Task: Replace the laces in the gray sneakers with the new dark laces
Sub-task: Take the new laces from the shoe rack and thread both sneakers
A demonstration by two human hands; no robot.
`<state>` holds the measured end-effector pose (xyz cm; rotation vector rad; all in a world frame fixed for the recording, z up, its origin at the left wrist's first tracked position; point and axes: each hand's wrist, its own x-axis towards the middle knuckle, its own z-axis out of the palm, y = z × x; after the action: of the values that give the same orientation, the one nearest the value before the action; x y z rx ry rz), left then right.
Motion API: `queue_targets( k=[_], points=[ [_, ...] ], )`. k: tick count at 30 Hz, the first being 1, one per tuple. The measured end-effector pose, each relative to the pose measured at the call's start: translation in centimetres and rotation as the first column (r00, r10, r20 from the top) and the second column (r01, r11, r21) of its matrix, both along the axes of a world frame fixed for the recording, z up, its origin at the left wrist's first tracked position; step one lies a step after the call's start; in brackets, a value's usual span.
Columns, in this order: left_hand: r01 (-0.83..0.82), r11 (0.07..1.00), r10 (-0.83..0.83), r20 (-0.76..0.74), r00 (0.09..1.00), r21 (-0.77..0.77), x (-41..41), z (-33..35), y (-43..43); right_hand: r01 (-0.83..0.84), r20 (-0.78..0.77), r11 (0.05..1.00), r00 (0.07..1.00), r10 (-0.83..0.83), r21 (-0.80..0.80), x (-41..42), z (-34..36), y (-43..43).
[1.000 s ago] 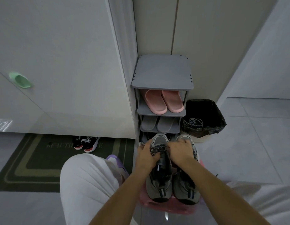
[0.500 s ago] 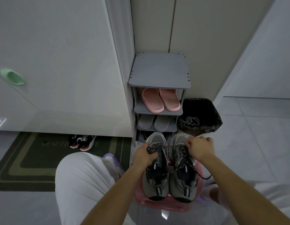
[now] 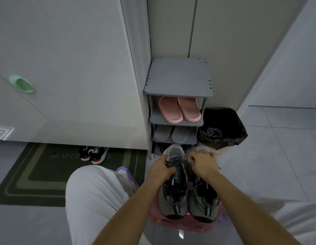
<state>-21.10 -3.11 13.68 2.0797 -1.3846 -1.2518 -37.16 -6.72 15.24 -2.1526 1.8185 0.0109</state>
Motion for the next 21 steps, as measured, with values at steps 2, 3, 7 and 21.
queue_targets(
  k=[2, 3, 7, 21],
  points=[
    [-0.008, 1.0, 0.009, -0.015, 1.0, 0.015, 0.1, 0.1, 0.0, 0.047, 0.042, 0.999, 0.998, -0.047, -0.01, -0.8, 0.1, -0.3],
    [-0.016, 1.0, 0.017, -0.029, 0.999, 0.027, 0.1, 0.1, 0.0, 0.07, 0.051, 0.997, 0.996, -0.07, -0.014, -1.1, 0.2, -0.4],
    [-0.037, 0.998, 0.039, -0.04, 0.998, 0.046, 0.3, 0.0, -0.1, 0.208, 0.079, 0.978, 0.975, -0.208, 0.004, -3.2, 0.7, -0.3],
    [0.013, 0.998, -0.007, 0.109, 0.994, -0.054, 1.4, -0.2, 0.0, 0.191, 0.167, 0.951, 0.957, -0.235, 0.244, -7.6, 2.7, -0.8]
  ],
)
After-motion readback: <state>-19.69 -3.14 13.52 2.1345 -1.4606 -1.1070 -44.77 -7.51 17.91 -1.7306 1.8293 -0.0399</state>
